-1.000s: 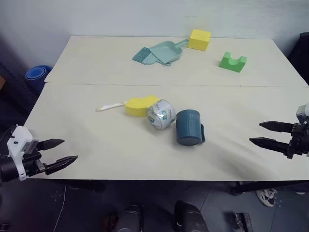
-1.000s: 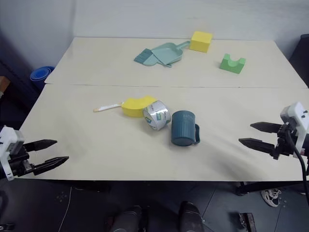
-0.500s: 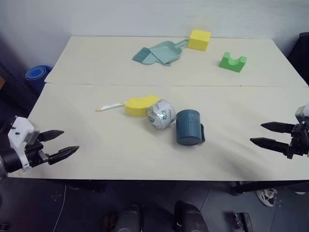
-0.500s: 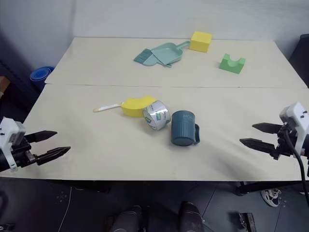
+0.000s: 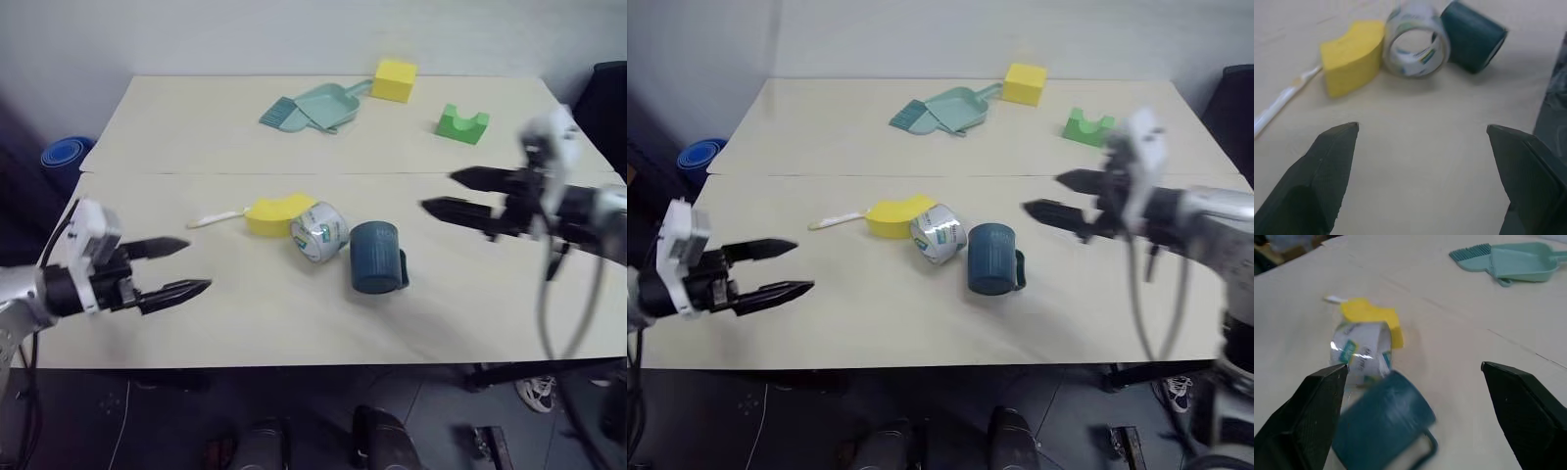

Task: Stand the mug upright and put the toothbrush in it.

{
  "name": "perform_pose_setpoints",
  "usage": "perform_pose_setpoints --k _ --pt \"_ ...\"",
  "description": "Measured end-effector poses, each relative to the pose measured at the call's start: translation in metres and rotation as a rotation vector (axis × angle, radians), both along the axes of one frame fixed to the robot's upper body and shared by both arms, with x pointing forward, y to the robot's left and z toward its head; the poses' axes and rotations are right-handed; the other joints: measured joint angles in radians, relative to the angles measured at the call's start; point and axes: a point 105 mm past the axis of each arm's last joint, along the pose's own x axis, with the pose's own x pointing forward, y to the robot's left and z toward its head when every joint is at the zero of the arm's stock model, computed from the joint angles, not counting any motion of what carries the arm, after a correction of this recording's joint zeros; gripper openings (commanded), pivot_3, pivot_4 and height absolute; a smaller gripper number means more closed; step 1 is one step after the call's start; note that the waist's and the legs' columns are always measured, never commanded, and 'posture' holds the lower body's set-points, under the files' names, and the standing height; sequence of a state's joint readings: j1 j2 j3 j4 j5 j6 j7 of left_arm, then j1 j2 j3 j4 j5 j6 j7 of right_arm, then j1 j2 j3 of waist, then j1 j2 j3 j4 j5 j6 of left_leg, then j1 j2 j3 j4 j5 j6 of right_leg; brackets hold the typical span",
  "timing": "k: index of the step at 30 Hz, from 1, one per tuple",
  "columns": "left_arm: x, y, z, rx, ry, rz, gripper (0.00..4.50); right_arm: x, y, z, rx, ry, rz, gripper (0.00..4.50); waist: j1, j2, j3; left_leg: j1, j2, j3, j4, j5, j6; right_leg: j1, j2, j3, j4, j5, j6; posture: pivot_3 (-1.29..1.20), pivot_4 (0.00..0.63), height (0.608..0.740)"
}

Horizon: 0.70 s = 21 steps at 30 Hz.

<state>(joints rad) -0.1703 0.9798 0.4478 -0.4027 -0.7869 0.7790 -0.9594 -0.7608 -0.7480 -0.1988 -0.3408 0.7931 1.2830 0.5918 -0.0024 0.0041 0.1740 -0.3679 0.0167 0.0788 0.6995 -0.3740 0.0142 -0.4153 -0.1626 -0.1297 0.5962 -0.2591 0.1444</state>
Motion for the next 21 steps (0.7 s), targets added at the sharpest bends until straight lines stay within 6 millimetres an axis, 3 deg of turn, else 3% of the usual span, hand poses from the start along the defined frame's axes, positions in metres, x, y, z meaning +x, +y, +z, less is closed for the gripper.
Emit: perform_pose_setpoints --k 7,14,21 --pt "0.008 -0.012 0.003 0.016 -0.005 -0.049 4.45 0.006 0.059 -0.01 0.009 0.045 0.081 4.5 -0.004 0.0 0.0 -0.002 -0.001 -0.001 0.0 0.0 0.0 0.0 0.0 -0.003 -0.001 0.0 0.0 0.0 0.15 0.74" --pt "0.01 -0.015 0.0 0.034 -0.021 -0.059 4.45 0.033 0.056 -0.021 0.063 0.247 0.094 4.5 -0.006 0.0 0.0 0.0 -0.001 0.001 0.0 0.0 0.0 0.001 0.0 -0.002 -0.001 0.0 0.0 0.0 0.15 0.74" --pt "0.011 -0.017 0.0 0.037 -0.025 -0.058 4.45 0.052 0.072 -0.028 0.036 0.357 0.184 4.5 -0.028 0.0 0.0 -0.001 -0.001 0.0 -0.001 0.0 0.0 0.001 0.001 -0.003 -0.001 0.0 0.001 0.0 0.15 0.74"
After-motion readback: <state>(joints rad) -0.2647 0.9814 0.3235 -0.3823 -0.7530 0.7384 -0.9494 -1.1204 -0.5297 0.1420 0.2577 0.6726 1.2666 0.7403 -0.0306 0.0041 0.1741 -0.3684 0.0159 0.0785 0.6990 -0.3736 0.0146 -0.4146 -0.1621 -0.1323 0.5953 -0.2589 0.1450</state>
